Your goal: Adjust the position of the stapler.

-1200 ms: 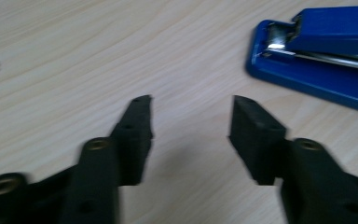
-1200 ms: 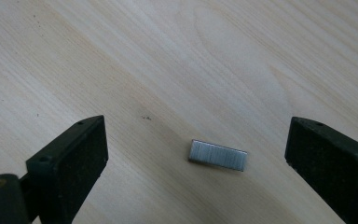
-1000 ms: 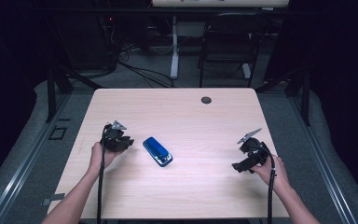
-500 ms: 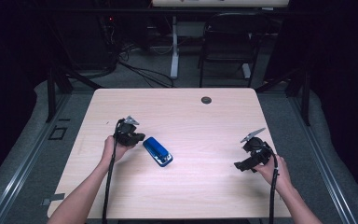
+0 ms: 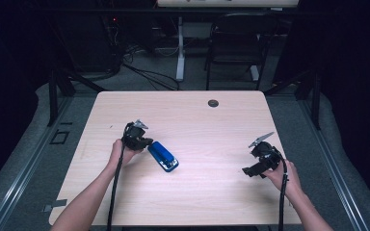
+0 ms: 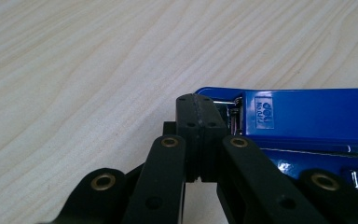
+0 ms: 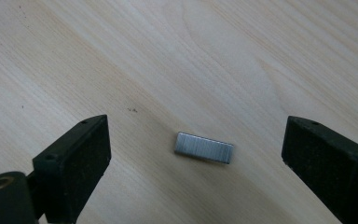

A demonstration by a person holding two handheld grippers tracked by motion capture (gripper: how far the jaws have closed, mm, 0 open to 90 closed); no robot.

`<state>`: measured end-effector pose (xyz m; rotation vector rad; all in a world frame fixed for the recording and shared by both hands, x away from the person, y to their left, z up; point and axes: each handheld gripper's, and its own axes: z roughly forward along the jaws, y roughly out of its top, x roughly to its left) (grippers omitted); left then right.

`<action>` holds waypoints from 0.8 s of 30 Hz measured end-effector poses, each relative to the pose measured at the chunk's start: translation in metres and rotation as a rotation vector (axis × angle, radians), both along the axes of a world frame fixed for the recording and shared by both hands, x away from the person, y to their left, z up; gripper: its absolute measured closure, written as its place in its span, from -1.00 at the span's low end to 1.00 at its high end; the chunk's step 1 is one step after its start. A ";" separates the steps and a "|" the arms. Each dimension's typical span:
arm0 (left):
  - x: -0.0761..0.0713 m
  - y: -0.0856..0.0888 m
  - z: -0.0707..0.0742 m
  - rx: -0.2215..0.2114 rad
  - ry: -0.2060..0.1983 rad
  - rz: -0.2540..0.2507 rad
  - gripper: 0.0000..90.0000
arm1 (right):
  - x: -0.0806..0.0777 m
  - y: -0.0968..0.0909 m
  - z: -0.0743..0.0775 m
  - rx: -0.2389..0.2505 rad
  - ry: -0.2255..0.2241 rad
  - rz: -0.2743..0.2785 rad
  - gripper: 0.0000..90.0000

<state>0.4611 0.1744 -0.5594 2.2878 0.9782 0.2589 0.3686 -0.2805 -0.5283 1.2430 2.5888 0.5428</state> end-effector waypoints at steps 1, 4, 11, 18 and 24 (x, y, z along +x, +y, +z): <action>0.000 0.000 0.000 -0.001 0.002 -0.001 1.00 | 0.000 0.000 0.000 -0.006 -0.003 0.004 -0.83; 0.000 0.001 0.000 -0.002 0.013 -0.005 1.00 | 0.000 0.001 0.001 -0.001 0.000 0.008 -0.83; -0.001 0.001 0.001 -0.003 0.033 -0.014 1.00 | 0.000 0.000 0.000 -0.006 0.003 0.011 -0.83; -0.002 0.001 0.002 0.000 0.056 -0.042 1.00 | 0.000 0.002 -0.001 0.010 0.011 0.010 -0.84; -0.006 0.001 0.003 0.006 0.073 -0.064 1.00 | 0.000 0.001 -0.001 -0.002 0.018 0.018 -0.84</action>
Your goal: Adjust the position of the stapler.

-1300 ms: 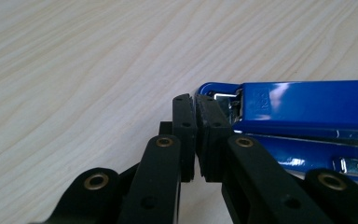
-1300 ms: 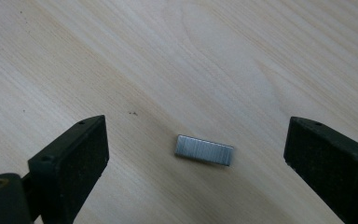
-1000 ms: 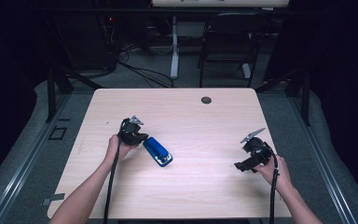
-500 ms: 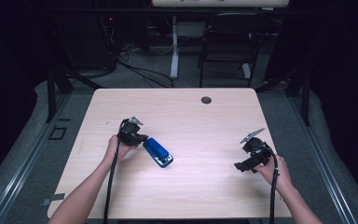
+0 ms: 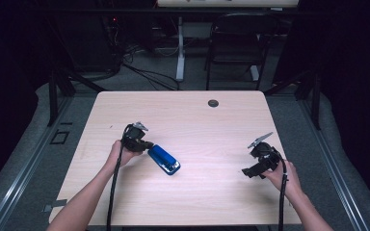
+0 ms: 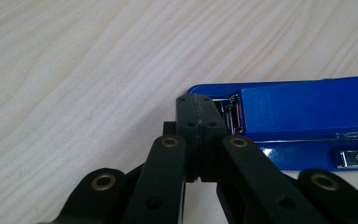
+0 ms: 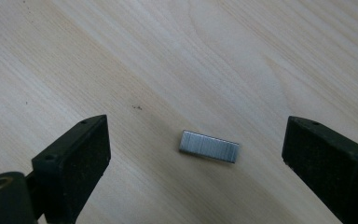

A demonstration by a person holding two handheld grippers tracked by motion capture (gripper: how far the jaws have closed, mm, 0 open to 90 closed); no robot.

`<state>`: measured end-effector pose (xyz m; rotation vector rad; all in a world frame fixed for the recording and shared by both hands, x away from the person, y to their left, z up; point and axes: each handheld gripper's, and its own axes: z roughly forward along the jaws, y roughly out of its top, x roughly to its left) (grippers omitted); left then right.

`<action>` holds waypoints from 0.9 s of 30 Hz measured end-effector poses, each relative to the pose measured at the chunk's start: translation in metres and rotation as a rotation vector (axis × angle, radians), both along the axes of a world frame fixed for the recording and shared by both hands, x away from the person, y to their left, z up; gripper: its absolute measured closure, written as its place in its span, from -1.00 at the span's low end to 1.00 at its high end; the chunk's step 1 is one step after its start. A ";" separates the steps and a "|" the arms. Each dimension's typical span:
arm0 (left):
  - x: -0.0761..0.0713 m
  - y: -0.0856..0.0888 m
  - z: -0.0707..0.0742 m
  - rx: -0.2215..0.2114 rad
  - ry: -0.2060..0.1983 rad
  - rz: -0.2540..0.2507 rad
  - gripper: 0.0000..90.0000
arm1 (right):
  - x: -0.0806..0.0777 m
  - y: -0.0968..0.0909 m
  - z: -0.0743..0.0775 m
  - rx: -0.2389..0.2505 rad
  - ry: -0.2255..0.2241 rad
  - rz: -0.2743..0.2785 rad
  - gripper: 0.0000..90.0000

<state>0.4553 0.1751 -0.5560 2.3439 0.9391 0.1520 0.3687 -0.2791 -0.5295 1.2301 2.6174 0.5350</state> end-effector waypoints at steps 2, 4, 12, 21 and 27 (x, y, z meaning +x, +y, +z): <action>-0.001 0.000 0.000 0.001 0.004 -0.005 1.00 | -0.001 0.001 -0.001 0.014 -0.007 -0.011 -0.84; -0.003 -0.001 0.001 0.004 0.008 -0.009 1.00 | -0.001 0.000 0.000 0.008 0.001 0.002 -0.84; -0.006 0.000 0.002 0.006 0.033 -0.029 1.00 | -0.001 0.001 0.000 -0.006 -0.004 -0.001 -0.84; -0.012 0.000 0.003 0.017 0.042 -0.057 1.00 | -0.002 0.001 -0.001 -0.007 -0.008 0.007 -0.83; -0.016 0.000 0.004 0.024 0.050 -0.064 1.00 | -0.002 0.001 0.000 -0.010 -0.002 0.008 -0.83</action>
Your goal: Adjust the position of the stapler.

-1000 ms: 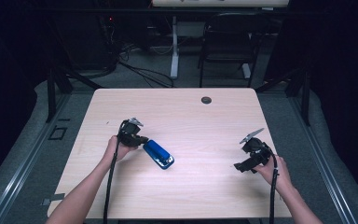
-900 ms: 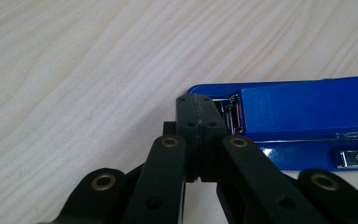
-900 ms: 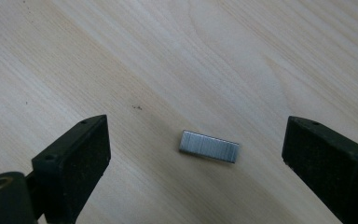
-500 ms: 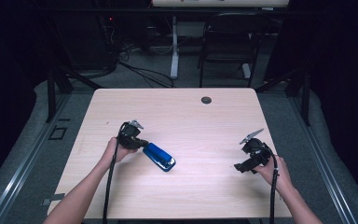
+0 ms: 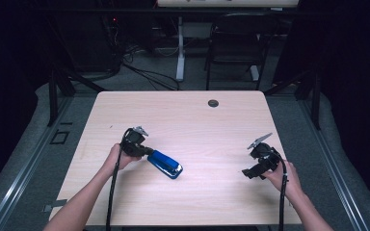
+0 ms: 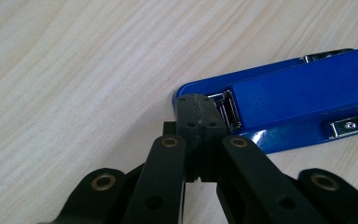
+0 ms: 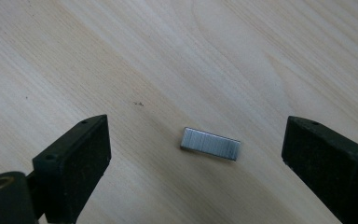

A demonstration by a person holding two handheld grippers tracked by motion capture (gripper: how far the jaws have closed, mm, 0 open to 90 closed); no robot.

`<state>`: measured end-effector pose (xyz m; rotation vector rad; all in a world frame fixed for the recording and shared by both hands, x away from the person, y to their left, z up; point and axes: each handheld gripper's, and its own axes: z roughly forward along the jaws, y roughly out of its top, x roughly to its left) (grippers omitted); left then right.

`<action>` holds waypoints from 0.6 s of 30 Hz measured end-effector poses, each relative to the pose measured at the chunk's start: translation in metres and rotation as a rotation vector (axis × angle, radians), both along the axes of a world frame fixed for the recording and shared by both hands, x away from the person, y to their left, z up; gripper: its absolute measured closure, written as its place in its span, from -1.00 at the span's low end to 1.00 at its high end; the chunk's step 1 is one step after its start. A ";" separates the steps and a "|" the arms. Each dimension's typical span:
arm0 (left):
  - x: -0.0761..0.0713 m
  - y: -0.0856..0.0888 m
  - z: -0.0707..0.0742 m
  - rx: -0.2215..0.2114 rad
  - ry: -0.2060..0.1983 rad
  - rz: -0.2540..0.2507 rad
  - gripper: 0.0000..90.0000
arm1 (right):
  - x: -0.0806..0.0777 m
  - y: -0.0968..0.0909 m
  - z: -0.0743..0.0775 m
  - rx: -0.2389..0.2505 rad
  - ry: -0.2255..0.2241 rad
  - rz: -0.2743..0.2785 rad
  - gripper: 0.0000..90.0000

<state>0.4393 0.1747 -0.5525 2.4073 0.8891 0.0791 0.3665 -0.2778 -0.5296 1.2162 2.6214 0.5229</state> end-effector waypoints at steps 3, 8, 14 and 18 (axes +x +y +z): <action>-0.002 -0.001 0.000 0.004 0.004 -0.001 1.00 | 0.000 0.000 0.000 -0.003 0.003 0.001 -0.83; -0.005 -0.002 0.002 0.017 0.022 -0.005 1.00 | 0.000 0.000 0.000 -0.003 0.003 0.000 -0.83; -0.008 -0.002 0.002 0.015 0.037 -0.001 1.00 | 0.000 -0.001 0.000 -0.017 0.010 0.003 -0.83; -0.012 -0.003 0.003 0.021 0.047 -0.004 1.00 | 0.000 0.000 -0.002 0.001 0.006 -0.004 -0.83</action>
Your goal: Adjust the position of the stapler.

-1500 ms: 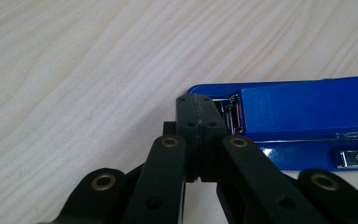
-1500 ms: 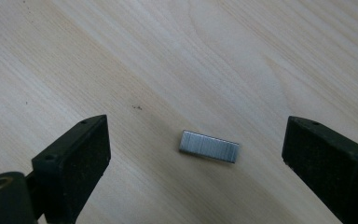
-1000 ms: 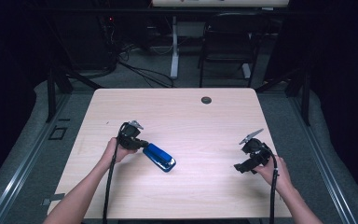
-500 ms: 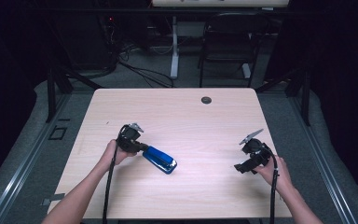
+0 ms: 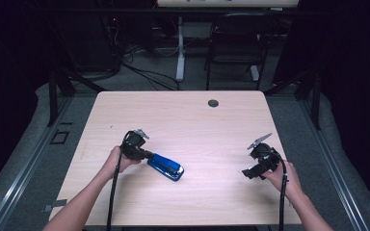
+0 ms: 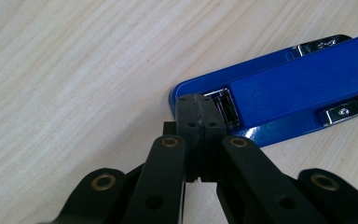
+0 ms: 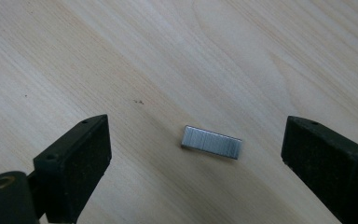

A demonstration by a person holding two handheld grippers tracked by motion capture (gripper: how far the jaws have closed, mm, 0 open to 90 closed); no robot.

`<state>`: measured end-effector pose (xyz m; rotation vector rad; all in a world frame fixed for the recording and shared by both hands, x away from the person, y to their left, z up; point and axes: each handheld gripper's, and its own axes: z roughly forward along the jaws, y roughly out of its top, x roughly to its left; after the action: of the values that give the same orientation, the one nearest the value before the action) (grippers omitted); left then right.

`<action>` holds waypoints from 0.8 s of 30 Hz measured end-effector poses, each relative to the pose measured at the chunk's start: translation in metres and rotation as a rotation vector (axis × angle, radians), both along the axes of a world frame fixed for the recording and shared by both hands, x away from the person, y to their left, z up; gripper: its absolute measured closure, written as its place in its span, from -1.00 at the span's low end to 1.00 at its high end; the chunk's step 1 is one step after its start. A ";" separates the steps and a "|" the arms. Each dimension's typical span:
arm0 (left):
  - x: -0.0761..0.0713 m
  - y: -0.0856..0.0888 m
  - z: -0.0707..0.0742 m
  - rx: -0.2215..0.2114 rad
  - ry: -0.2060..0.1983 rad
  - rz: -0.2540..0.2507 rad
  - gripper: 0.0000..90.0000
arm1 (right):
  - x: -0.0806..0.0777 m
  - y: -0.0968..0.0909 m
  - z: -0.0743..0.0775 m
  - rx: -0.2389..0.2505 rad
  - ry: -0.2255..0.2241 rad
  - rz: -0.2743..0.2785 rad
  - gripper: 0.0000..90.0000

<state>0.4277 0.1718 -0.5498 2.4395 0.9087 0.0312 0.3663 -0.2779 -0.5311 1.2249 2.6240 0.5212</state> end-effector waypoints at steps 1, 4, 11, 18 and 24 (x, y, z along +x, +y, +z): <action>-0.001 0.000 0.000 -0.002 0.004 0.002 1.00 | 0.000 0.000 0.000 0.001 0.000 0.000 -0.83; -0.004 -0.002 0.000 0.011 -0.002 0.007 1.00 | 0.000 -0.001 0.000 -0.006 -0.003 0.005 -0.82; -0.010 -0.004 0.002 0.011 0.029 0.014 1.00 | 0.000 -0.001 0.000 -0.003 -0.002 0.003 -0.82; -0.018 -0.004 0.006 -0.002 0.042 0.001 1.00 | 0.000 -0.001 0.000 -0.010 0.006 0.003 -0.82; -0.027 -0.005 0.005 0.003 0.058 -0.019 1.00 | 0.000 0.000 -0.001 -0.011 0.006 0.001 -0.82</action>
<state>0.4005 0.1673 -0.5443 2.4629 0.9115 -0.0452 0.3663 -0.2776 -0.5317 1.2231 2.6291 0.5033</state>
